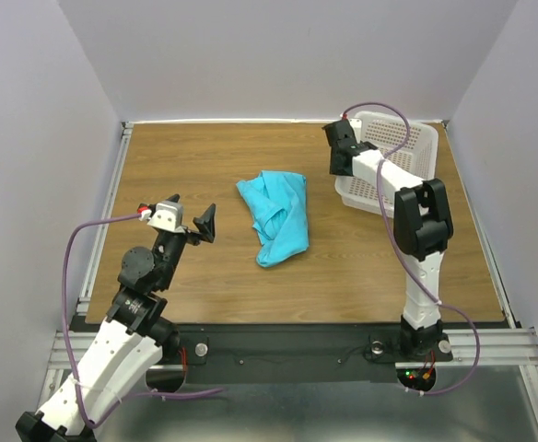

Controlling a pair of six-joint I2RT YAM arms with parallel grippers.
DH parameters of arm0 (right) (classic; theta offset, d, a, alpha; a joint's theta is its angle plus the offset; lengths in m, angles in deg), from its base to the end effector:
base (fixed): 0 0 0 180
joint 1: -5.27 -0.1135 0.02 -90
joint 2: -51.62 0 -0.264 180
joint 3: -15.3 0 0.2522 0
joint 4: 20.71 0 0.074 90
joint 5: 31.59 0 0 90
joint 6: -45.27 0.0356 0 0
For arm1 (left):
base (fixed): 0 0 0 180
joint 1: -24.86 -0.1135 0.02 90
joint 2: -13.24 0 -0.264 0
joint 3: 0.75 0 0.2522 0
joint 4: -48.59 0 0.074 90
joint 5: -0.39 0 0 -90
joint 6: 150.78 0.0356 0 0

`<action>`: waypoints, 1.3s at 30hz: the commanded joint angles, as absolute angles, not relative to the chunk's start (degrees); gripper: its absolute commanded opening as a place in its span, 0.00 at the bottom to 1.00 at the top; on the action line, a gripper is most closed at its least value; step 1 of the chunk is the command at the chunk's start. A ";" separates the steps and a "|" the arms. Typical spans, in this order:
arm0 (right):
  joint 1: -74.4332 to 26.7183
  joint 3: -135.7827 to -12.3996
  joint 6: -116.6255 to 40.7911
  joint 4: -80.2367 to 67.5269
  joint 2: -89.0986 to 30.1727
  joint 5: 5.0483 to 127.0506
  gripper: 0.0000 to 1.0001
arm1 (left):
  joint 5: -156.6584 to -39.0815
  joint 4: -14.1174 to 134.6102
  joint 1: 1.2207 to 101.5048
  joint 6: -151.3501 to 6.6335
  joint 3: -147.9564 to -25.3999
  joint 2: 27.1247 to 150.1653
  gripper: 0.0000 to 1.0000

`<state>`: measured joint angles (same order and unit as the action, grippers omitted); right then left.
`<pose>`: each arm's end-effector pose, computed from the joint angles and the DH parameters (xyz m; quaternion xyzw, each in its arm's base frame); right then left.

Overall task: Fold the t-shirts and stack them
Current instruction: Move the tshirt to the center of the board, then flatten the tshirt out

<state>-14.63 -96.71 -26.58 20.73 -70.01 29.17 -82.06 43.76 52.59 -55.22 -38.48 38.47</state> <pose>0.4508 0.1447 0.2144 0.0702 0.9135 -0.1198 0.3825 0.1188 -0.0572 0.3132 0.1185 0.5816 -0.1163 0.7963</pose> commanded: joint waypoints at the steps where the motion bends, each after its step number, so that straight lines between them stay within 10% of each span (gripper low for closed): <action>1: -12.75 -93.91 -28.65 20.03 -63.88 26.15 0.40 | -82.40 40.90 52.46 -54.27 -38.42 37.94 0.96; 10: -6.07 -87.15 -43.05 19.77 -56.76 33.72 0.01 | -82.67 41.08 52.55 -54.10 -38.33 37.06 0.96; 30: 5.00 -83.27 -74.26 14.93 -57.45 43.03 0.01 | -83.54 40.90 52.46 -54.63 -38.06 36.44 0.96; 39: 5.09 -86.52 -72.33 14.14 -58.33 42.50 0.62 | -83.81 40.90 52.46 -54.63 -38.06 36.62 0.96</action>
